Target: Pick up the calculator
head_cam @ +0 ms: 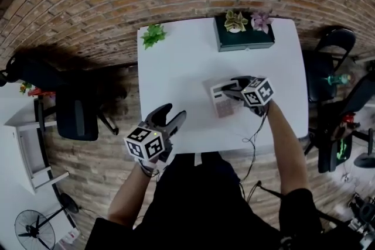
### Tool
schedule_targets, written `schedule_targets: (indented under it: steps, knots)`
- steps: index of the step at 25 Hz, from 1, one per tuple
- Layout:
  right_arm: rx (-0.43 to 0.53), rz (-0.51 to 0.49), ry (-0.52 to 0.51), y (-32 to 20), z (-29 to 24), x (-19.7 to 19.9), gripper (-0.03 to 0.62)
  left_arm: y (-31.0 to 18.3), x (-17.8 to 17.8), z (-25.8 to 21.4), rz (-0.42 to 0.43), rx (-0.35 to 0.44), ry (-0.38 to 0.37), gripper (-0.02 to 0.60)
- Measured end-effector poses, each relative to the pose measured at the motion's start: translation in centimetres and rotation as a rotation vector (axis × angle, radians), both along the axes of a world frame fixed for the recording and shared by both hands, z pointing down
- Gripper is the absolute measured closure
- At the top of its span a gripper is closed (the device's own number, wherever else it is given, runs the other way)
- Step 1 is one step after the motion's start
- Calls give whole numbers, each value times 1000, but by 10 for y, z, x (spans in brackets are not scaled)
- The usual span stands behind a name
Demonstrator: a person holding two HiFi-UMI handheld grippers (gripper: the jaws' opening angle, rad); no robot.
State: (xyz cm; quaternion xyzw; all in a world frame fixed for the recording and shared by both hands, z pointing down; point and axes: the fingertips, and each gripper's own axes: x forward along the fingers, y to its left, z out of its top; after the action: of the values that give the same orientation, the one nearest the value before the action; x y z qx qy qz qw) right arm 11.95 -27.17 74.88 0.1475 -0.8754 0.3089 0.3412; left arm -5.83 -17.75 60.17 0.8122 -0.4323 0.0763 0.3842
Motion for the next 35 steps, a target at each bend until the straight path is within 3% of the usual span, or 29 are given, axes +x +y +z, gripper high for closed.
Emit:
schedule_targets:
  steps: [8,14,22,35]
  knots:
    - [63,66,-23,5,-31,7,442,6,-1,-4,3,5,7,328]
    - [75,176,-72,14,-57,11,518,2,12,-18,34,35,39,328]
    - [107,321,-97,31,-84,8,536,3,8,-32,37,51,54,331]
    - [315,525,-126,35,-164,17,539,-4,3,-50,35,93,59,341]
